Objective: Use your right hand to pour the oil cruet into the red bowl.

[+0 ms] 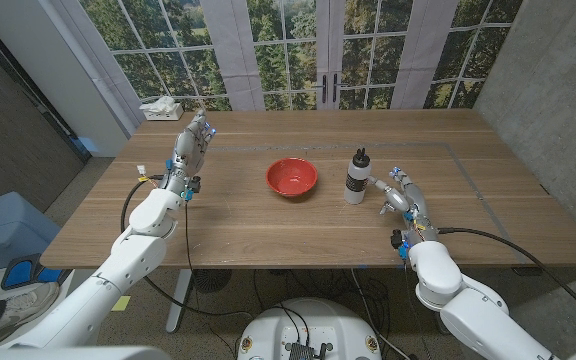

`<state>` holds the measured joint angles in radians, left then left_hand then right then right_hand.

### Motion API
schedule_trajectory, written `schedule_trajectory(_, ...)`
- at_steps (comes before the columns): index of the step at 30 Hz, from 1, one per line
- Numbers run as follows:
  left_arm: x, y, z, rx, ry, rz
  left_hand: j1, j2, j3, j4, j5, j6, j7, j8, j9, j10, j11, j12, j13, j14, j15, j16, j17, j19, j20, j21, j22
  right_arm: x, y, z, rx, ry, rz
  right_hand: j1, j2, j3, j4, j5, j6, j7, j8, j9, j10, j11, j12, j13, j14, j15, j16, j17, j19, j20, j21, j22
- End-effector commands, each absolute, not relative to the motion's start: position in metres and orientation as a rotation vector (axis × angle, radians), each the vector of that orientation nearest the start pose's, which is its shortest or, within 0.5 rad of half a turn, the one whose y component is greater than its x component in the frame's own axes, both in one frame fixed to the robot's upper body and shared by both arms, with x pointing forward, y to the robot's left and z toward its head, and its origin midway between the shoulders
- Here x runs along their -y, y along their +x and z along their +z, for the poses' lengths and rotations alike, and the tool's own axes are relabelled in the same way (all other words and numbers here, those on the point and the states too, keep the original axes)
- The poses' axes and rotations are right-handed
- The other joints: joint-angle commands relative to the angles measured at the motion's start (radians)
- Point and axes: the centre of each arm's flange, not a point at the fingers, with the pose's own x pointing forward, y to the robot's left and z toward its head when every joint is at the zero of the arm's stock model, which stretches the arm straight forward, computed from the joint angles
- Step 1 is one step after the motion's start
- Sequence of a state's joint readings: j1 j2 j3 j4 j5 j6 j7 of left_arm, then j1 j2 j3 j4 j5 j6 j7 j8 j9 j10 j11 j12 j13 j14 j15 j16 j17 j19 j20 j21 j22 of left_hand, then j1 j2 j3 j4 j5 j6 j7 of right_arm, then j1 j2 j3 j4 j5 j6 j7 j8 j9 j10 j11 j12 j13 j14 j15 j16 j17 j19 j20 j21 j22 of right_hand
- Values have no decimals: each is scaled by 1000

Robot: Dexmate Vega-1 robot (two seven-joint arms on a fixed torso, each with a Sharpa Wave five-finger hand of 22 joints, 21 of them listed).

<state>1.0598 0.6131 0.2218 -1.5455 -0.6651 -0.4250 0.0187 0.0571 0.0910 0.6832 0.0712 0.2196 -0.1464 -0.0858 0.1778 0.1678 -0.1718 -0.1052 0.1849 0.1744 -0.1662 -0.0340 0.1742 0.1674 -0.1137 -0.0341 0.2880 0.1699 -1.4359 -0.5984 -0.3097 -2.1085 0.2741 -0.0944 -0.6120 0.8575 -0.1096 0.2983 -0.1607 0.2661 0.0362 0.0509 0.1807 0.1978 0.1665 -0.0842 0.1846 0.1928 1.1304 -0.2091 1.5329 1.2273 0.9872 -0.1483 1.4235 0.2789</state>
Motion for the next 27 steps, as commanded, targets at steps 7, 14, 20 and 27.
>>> schedule_trajectory(7,-337,575,-19,785,-54,-144,2,78,9,3,3,1,4,3,2,-68,-4,3,2,-81,-92,4,4,4,-59,-8,5,208,490,-124,469,-154,-114,33,-4,-1,3,-1,-27,-1,1,4,-27,0,0,6,-29,0,-11,1,-12,-67,-2,-9)
schedule_trajectory(14,-337,572,-18,790,-55,-141,2,78,8,2,3,0,4,3,2,-68,-2,3,2,-83,-91,3,3,6,-59,-10,5,200,497,-126,473,-142,-89,51,12,5,8,-3,-47,0,1,4,-43,-7,2,7,-36,-1,-14,0,5,-67,0,-26)
schedule_trajectory(20,-337,569,-18,793,-53,-142,3,78,8,2,3,1,4,3,2,-67,-3,3,2,-83,-91,4,3,7,-59,-12,5,194,500,-125,471,-167,-79,58,18,6,10,-5,-53,1,2,4,-52,-5,2,7,-38,-2,-15,-1,9,-67,-1,-36)
schedule_trajectory(27,-338,567,-20,793,-55,-142,3,78,8,1,3,1,4,3,2,-67,-3,4,2,-82,-91,4,3,8,-59,-15,5,187,505,-126,464,-166,-68,55,10,-2,15,-12,-81,-3,-1,5,-75,-10,0,6,-51,0,-22,-2,-4,-66,-10,-53)
